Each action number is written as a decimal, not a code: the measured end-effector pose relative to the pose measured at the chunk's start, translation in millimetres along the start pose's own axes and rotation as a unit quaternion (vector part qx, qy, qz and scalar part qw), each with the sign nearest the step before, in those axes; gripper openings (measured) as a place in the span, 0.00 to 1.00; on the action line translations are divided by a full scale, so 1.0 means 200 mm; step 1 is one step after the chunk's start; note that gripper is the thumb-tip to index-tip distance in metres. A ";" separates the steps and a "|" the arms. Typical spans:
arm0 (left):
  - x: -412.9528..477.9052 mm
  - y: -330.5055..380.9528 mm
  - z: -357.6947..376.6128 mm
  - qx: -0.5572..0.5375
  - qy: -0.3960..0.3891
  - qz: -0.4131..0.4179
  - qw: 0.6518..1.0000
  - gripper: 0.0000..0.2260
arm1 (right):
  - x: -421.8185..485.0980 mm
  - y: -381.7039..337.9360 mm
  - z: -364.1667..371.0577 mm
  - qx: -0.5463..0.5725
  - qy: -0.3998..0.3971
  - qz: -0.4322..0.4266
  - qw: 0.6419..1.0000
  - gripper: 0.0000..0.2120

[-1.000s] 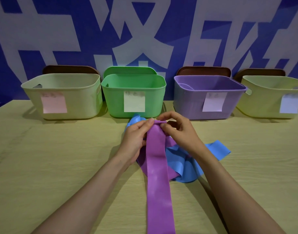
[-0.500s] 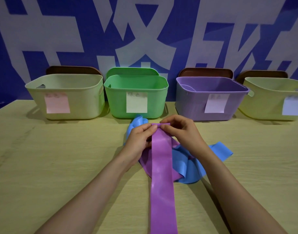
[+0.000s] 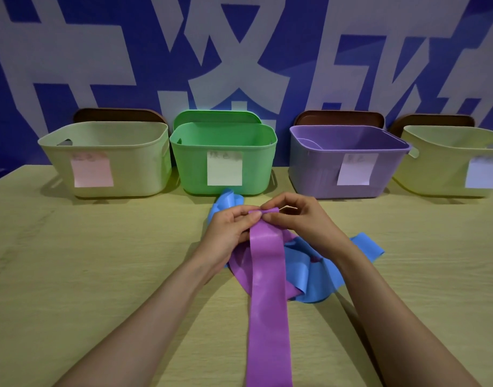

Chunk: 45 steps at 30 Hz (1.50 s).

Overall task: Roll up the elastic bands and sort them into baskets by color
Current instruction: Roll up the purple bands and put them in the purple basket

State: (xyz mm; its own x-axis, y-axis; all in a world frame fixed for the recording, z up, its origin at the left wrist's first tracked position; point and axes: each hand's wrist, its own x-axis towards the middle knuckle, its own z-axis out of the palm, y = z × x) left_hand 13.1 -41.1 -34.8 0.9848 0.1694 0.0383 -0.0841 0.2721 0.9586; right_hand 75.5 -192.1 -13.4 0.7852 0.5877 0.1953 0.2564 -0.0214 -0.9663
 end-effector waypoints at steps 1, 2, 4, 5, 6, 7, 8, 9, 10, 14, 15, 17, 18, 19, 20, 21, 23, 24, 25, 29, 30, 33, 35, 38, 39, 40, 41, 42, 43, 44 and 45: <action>0.00 0.00 0.00 0.002 0.000 0.003 1.000 0.06 | 0.00 0.00 0.00 0.000 -0.006 0.007 1.000 0.07; 0.00 0.00 0.00 0.009 0.002 0.010 1.000 0.06 | 0.00 0.00 -0.01 -0.003 -0.004 0.011 1.000 0.07; 0.00 -0.01 0.00 0.029 0.006 0.025 0.999 0.07 | 0.00 0.00 0.00 -0.011 0.018 0.020 1.000 0.05; 0.00 -0.01 0.00 0.040 0.007 0.034 0.999 0.07 | 0.01 0.00 0.00 -0.016 0.028 0.027 0.999 0.06; -0.01 -0.02 0.00 0.054 0.010 0.042 0.998 0.07 | 0.01 0.01 0.00 -0.021 0.031 0.034 0.999 0.08; -0.01 -0.02 0.01 0.065 0.013 0.047 0.997 0.07 | 0.01 0.01 0.00 -0.026 0.031 0.037 0.999 0.08; -0.01 -0.02 0.01 0.070 0.018 0.048 0.996 0.07 | 0.01 0.01 0.00 -0.030 0.032 0.033 0.998 0.08; -0.01 -0.03 0.01 0.067 0.022 0.043 0.997 0.07 | 0.02 0.01 0.00 -0.033 0.038 0.025 0.998 0.07; -0.01 -0.03 0.01 0.055 0.023 0.033 0.998 0.09 | 0.02 0.01 0.00 -0.033 0.046 0.016 0.998 0.06; -0.02 -0.02 0.02 0.004 -0.008 -0.031 0.999 0.17 | 0.03 0.01 0.00 -0.003 0.088 0.001 0.996 0.06; -0.02 -0.02 0.03 0.010 -0.009 -0.033 0.999 0.18 | 0.03 0.01 0.00 0.003 0.096 -0.001 0.995 0.06; -0.01 -0.02 0.02 0.017 0.007 -0.032 0.999 0.18 | 0.03 0.01 0.00 0.000 0.102 -0.007 0.995 0.05; -0.01 -0.03 0.02 0.017 0.011 -0.034 0.999 0.17 | 0.03 0.00 0.01 -0.009 0.100 -0.012 0.995 0.04; -0.01 -0.03 0.01 0.015 0.010 -0.037 0.999 0.16 | 0.02 0.00 0.01 -0.019 0.098 -0.016 0.995 0.04; -0.01 -0.03 0.01 0.013 0.004 -0.038 0.999 0.16 | 0.02 0.00 0.01 -0.024 0.097 -0.019 0.995 0.04; -0.01 -0.03 0.01 0.010 -0.001 -0.038 0.999 0.17 | 0.02 0.01 0.01 -0.025 0.097 -0.022 0.995 0.05; -0.01 -0.03 0.01 0.011 -0.004 -0.032 0.999 0.17 | 0.02 0.01 0.01 -0.026 0.095 -0.023 0.995 0.05; -0.01 -0.03 0.01 0.014 -0.002 -0.027 1.000 0.18 | 0.02 0.01 0.00 -0.030 0.091 -0.022 0.995 0.05; -0.01 -0.03 0.01 0.018 0.001 -0.022 1.000 0.18 | 0.02 0.01 0.00 -0.036 0.085 -0.019 0.996 0.05; -0.01 -0.04 0.01 0.039 0.011 -0.006 0.999 0.18 | 0.02 0.01 -0.01 -0.026 0.070 -0.003 0.997 0.06; -0.01 -0.04 0.01 0.046 0.012 -0.004 0.999 0.17 | 0.01 0.01 -0.01 -0.016 0.068 0.003 0.998 0.06; -0.01 -0.04 0.02 0.045 0.014 0.004 0.999 0.10 | 0.01 0.00 0.00 0.008 0.060 0.022 0.998 0.07; -0.01 -0.04 0.02 0.043 0.025 0.006 0.999 0.05 | 0.01 0.00 0.00 0.017 0.058 0.029 0.998 0.06; 0.00 -0.04 0.01 0.046 0.028 0.005 0.999 0.05 | 0.01 0.00 0.00 0.021 0.056 0.033 0.998 0.07; 0.00 -0.04 0.01 0.044 0.026 0.005 0.999 0.04 | 0.01 0.00 0.01 0.023 0.055 0.033 0.998 0.07; 0.00 -0.04 0.01 0.042 0.023 0.006 0.999 0.04 | 0.01 0.00 0.01 0.027 0.054 0.032 0.998 0.07; 0.01 -0.04 0.00 0.037 0.021 0.008 0.999 0.04 | 0.01 0.00 0.01 0.033 0.051 0.030 0.998 0.06; 0.01 -0.04 0.00 0.032 0.021 0.010 0.999 0.03 | 0.01 0.00 0.01 0.045 0.047 0.029 0.997 0.05; 0.01 -0.04 0.00 0.028 0.023 0.012 0.999 0.03 | 0.01 0.00 0.01 0.061 0.043 0.028 0.997 0.04; 0.01 -0.04 0.00 0.026 0.027 0.015 0.999 0.03 | 0.01 0.00 0.01 0.076 0.044 0.027 0.996 0.04; 0.01 -0.04 0.00 0.025 0.035 0.018 0.999 0.03 | 0.01 0.01 0.01 0.083 0.050 0.026 0.995 0.06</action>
State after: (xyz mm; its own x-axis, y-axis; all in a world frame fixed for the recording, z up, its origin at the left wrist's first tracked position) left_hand 16.1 -43.9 -42.5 0.9682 0.2441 0.0557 -0.1105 0.2167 0.9700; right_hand 77.1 -189.3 -14.4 0.8488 0.5065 0.1520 0.1241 0.0885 -0.9883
